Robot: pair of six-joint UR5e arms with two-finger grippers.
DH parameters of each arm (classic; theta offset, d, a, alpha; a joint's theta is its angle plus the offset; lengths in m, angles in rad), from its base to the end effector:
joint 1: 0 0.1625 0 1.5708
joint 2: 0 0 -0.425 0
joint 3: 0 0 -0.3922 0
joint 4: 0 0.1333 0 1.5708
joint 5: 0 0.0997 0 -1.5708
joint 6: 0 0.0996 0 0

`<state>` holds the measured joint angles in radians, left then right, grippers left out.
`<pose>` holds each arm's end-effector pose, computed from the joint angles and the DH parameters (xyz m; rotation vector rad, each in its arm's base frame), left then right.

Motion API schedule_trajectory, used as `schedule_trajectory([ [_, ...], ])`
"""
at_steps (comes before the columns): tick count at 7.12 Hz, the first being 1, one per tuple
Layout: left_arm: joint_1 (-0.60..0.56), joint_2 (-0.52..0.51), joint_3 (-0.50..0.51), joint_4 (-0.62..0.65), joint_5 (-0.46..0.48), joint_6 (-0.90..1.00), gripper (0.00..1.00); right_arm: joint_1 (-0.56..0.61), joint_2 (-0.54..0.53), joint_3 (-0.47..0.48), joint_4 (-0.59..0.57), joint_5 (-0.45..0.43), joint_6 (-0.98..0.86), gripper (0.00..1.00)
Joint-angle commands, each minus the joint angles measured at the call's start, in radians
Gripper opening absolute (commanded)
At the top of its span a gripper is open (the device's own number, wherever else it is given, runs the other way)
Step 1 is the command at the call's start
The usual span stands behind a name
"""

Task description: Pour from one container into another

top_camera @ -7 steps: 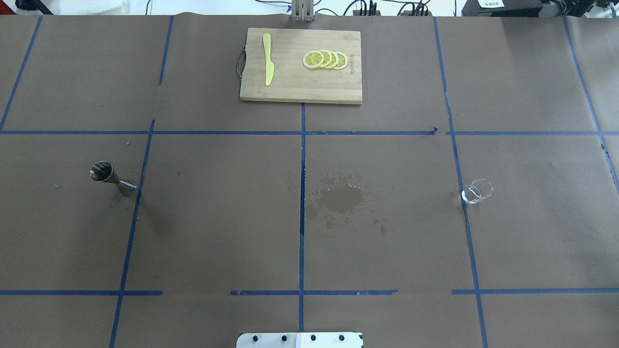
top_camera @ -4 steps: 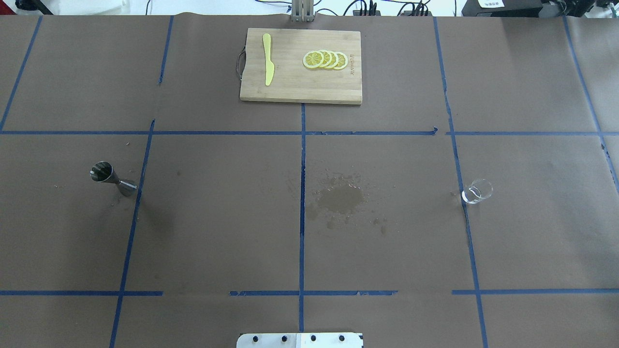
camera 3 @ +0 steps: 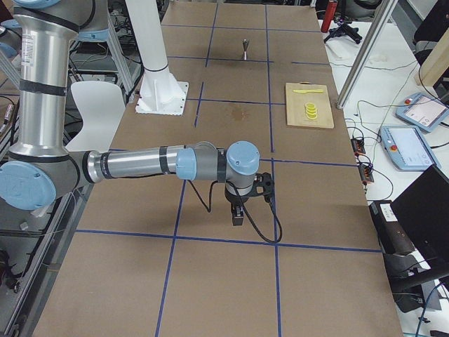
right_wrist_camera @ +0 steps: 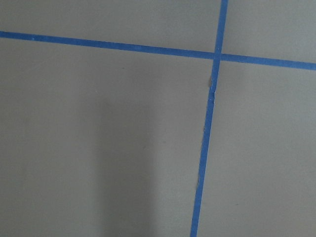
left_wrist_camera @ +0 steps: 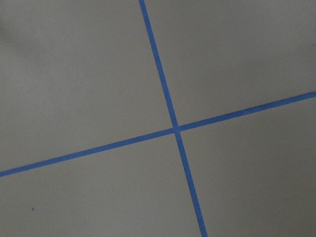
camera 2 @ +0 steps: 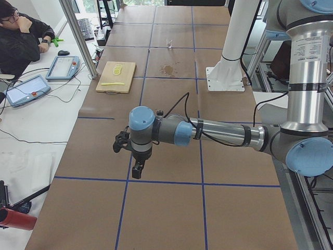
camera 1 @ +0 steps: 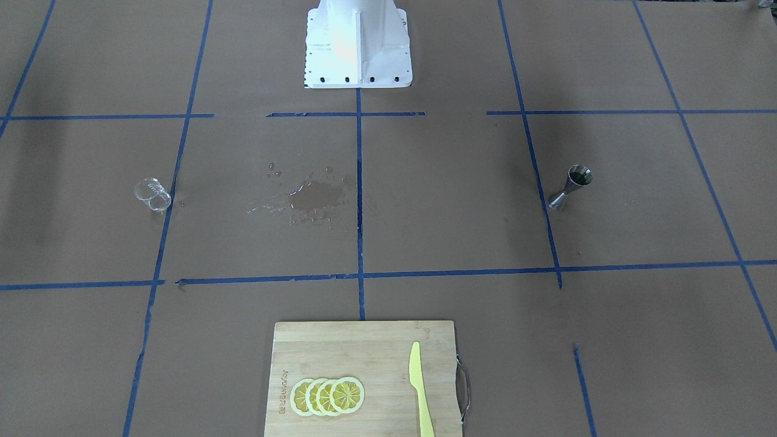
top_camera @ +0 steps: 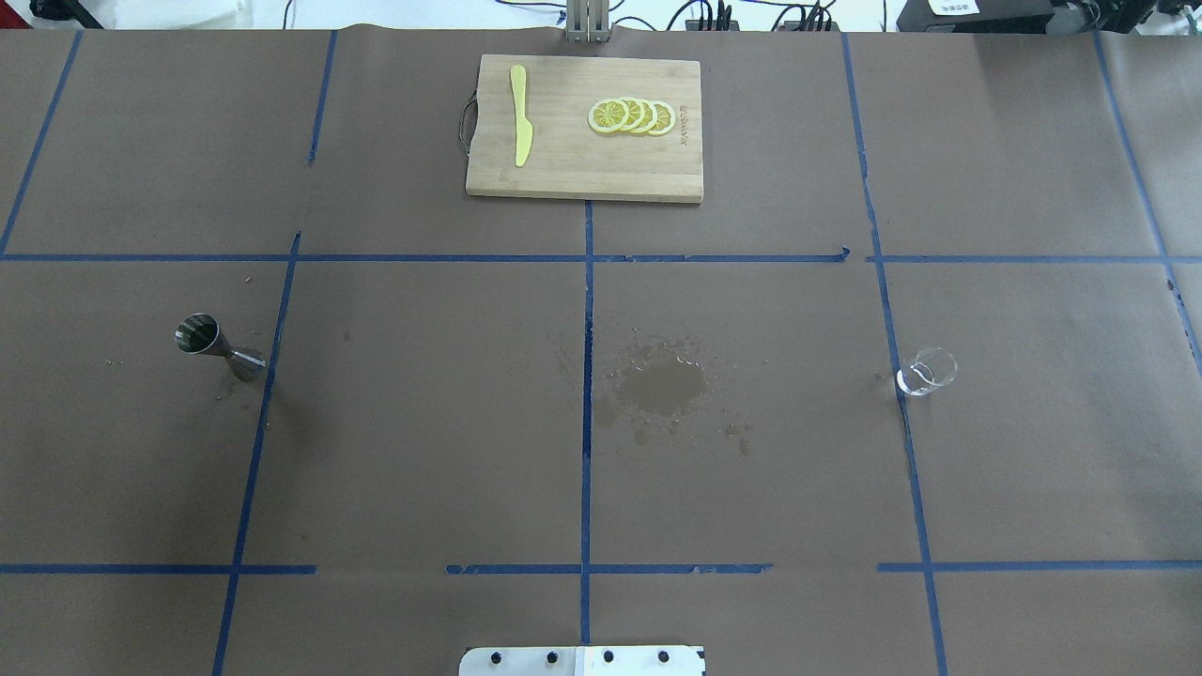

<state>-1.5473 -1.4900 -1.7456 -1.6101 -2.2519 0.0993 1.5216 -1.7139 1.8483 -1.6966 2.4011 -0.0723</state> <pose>-0.0596 -0.4668 0.6127 0.1540 0.6755 0.1633 0.0386 -0.4307 0.5969 0.0177 -0.8307 -0.1180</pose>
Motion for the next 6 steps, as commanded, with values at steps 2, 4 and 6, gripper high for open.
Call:
schedule_trajectory([
  [2,-0.022,0.042,-0.005,-0.004,-0.043,0.006,1.0,0.029,0.002,-0.059,0.0,0.085,-0.003,1.0],
  [4,-0.022,0.042,0.0,-0.004,-0.043,0.022,1.0,0.072,0.003,-0.086,0.002,0.087,-0.004,1.0],
  [6,-0.022,0.042,0.004,-0.019,-0.043,0.023,1.0,0.103,0.002,-0.098,0.002,0.084,-0.007,1.0],
])
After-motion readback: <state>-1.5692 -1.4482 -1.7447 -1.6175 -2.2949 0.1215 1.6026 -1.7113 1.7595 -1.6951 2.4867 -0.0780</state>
